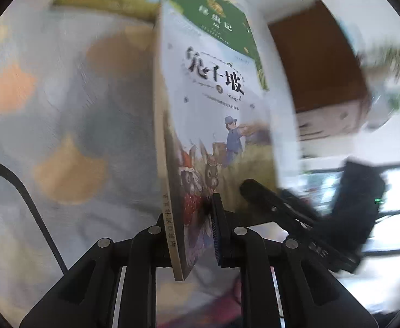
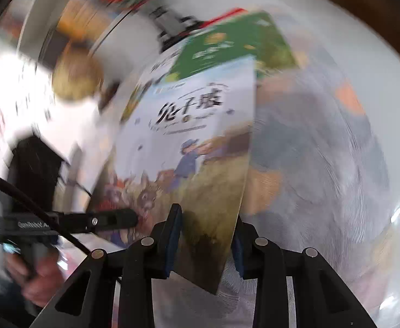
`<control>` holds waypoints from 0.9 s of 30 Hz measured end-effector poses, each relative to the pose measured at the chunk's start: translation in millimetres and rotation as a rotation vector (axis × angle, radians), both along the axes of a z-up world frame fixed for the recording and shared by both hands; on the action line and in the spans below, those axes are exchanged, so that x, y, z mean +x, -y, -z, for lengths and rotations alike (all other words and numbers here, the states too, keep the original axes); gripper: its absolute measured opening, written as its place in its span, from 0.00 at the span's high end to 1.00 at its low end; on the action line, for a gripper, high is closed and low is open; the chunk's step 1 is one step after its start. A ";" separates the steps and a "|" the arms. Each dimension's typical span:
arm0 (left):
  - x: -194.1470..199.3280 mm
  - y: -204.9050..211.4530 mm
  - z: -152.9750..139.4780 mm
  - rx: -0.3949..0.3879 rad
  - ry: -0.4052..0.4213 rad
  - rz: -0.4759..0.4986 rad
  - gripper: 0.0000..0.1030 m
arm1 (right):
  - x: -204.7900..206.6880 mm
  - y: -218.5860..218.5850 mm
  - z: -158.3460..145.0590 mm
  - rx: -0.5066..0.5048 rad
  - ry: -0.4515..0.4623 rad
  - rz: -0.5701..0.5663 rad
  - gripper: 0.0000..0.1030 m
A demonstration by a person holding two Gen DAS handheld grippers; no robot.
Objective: Organize books
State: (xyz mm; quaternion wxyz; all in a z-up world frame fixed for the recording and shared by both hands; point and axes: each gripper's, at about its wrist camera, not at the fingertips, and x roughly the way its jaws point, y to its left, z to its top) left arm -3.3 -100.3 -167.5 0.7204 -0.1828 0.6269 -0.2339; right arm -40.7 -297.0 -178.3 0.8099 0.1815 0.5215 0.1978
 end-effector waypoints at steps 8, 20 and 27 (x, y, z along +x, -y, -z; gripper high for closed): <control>-34.2 -12.3 -39.3 0.245 0.233 0.045 0.87 | -4.0 -66.5 -12.6 -0.176 0.100 -0.214 0.70; -57.0 -123.9 -88.3 0.241 0.307 -0.108 0.84 | -10.6 -171.5 -66.7 -0.193 0.296 -0.405 0.70; -66.6 -194.3 -124.3 0.241 0.390 -0.183 0.84 | -17.2 -245.7 -108.6 -0.177 0.389 -0.455 0.70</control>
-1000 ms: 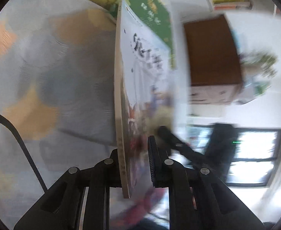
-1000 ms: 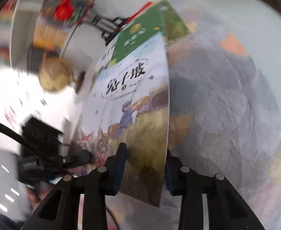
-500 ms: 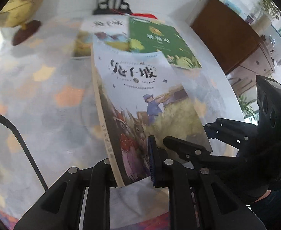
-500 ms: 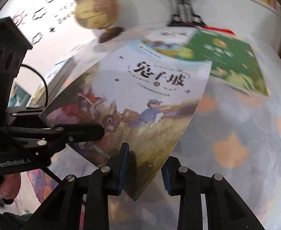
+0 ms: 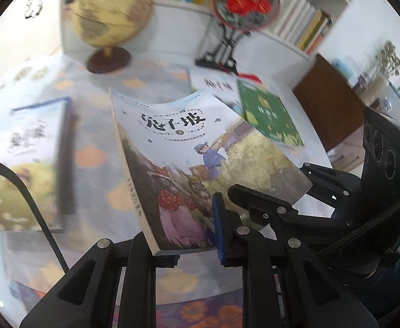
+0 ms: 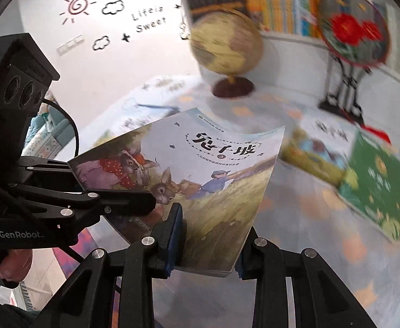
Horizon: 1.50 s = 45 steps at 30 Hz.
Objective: Organize books
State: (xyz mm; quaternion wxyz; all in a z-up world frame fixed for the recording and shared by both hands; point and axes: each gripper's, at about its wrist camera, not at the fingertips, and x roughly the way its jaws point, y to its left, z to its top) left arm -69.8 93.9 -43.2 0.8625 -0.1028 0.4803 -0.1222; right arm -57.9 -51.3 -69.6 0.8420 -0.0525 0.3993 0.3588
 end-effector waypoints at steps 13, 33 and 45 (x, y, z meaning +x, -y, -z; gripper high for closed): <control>1.3 -162.6 -5.4 -0.019 0.060 -0.143 0.84 | 14.2 -159.3 -23.8 0.017 0.056 -0.090 0.70; 17.5 -258.6 66.4 -0.196 -0.081 -0.179 0.82 | 21.4 -252.1 29.9 -0.079 -0.073 -0.035 0.68; -1.7 -267.9 70.9 -0.188 -0.084 -0.280 0.79 | 37.5 -251.5 45.1 -0.057 -0.246 0.016 0.63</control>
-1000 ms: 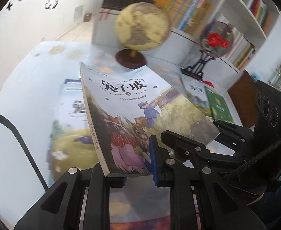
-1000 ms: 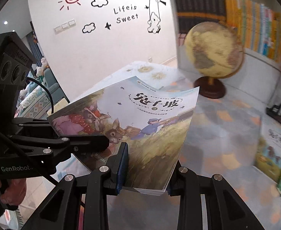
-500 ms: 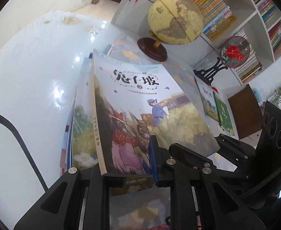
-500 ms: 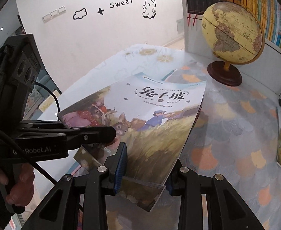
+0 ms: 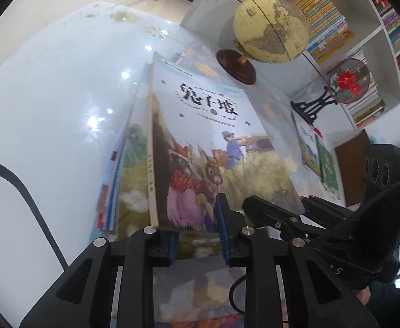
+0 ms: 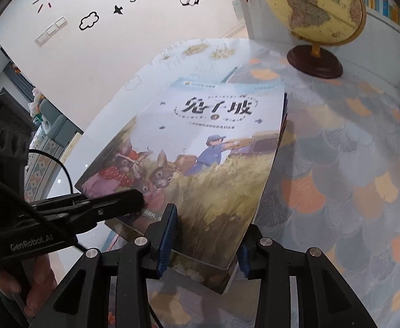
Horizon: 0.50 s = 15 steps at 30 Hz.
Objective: Organize books
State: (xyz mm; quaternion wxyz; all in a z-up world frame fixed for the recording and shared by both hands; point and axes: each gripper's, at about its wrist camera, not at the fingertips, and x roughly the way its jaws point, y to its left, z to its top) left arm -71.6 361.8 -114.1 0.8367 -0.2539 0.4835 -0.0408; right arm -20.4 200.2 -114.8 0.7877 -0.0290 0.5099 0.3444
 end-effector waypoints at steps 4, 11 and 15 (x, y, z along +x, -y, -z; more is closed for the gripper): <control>-9.7 -2.6 6.6 0.004 -0.040 -0.044 0.78 | -6.9 1.5 4.9 -0.025 0.003 -0.002 0.58; -28.7 3.4 10.9 0.083 -0.091 -0.105 0.78 | -21.3 26.8 16.1 -0.074 -0.001 0.017 0.56; -41.3 9.3 -2.9 0.141 -0.077 -0.150 0.78 | -30.3 53.1 14.7 -0.070 0.005 0.039 0.56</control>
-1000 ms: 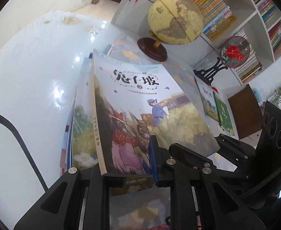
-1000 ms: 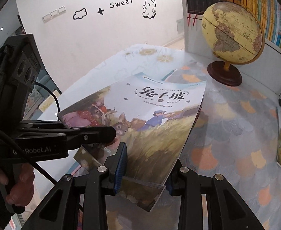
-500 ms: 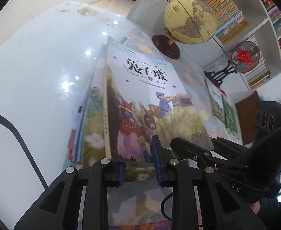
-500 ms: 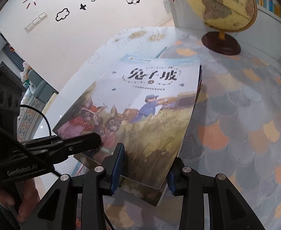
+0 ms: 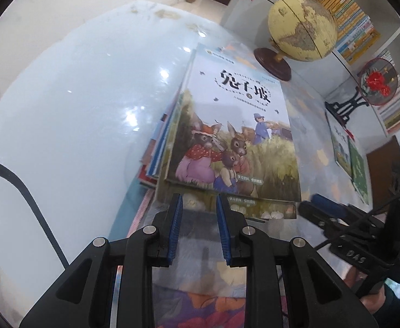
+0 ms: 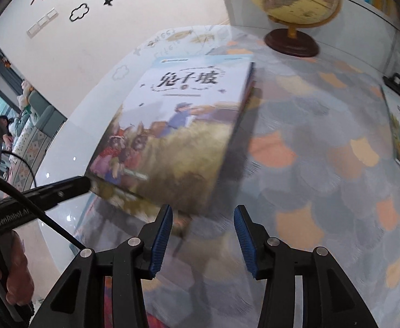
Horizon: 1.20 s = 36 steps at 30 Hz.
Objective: Organize books
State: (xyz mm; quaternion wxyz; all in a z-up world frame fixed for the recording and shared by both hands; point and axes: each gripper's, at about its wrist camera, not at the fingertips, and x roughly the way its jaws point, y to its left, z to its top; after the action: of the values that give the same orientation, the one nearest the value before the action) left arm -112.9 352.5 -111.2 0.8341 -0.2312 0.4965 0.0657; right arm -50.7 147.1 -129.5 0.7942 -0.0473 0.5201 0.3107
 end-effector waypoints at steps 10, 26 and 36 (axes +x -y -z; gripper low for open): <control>23.7 86.3 -63.0 0.075 0.134 0.096 0.78 | -13.8 105.3 -34.6 -0.046 0.184 0.127 0.51; 95.2 308.6 -104.2 0.047 0.236 0.402 0.74 | -5.6 312.2 -84.9 -0.075 0.277 0.400 0.49; 136.9 402.3 -97.3 0.003 0.239 0.508 0.74 | 8.0 380.5 -97.8 -0.117 0.310 0.449 0.42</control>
State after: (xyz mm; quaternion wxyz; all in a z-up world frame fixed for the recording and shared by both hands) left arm 24.0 -49.7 -13.9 0.8768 -0.1042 0.4367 -0.1723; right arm -42.7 -233.5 -31.7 0.9092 -0.0234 0.4069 0.0855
